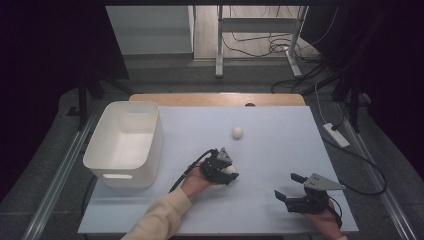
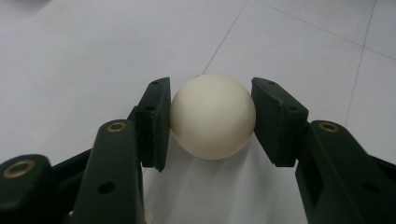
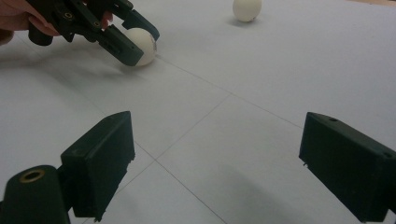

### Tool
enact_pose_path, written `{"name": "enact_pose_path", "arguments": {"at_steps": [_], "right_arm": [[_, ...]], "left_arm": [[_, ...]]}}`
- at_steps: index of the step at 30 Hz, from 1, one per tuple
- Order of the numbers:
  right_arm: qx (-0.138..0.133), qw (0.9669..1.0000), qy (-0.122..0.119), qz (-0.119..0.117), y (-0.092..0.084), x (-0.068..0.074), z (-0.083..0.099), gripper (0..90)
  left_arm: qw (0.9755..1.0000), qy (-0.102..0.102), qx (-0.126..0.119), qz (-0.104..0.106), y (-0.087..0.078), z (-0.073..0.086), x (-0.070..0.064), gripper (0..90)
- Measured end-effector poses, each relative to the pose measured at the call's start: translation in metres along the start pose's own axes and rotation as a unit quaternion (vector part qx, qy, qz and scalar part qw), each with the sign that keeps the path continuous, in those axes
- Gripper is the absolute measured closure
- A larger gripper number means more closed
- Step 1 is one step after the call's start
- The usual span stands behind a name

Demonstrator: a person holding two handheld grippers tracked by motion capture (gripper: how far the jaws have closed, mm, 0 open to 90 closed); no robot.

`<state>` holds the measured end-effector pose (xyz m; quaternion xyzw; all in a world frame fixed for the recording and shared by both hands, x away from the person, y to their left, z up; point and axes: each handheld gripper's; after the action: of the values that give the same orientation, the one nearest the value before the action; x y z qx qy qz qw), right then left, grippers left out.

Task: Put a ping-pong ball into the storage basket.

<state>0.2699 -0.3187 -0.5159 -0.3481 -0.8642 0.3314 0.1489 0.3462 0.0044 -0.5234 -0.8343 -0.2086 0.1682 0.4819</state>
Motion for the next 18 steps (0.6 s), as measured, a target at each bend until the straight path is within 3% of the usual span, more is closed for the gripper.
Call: {"name": "enact_pose_path", "arguments": {"at_steps": [10, 18], "right_arm": [[0.000, 1.0000, 0.000, 0.001, 0.000, 0.000, 0.000, 10.2], [0.001, 1.0000, 0.000, 0.002, 0.000, 0.000, 0.000, 10.2]], "left_arm": [[0.9994, -0.004, -0.032, -0.012, -0.012, 0.001, -0.001, 50.6], [0.9992, 0.002, -0.037, -0.014, -0.015, 0.000, -0.003, 50.6]]}}
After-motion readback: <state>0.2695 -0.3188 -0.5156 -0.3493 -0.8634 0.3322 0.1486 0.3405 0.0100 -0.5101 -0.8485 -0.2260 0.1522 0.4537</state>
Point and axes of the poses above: each handheld gripper's, and its own axes: y roughly forward along the jaws, z roughly out of its underside, x roughly to its left, and after that the axes turned 14 degrees about x, right-handed
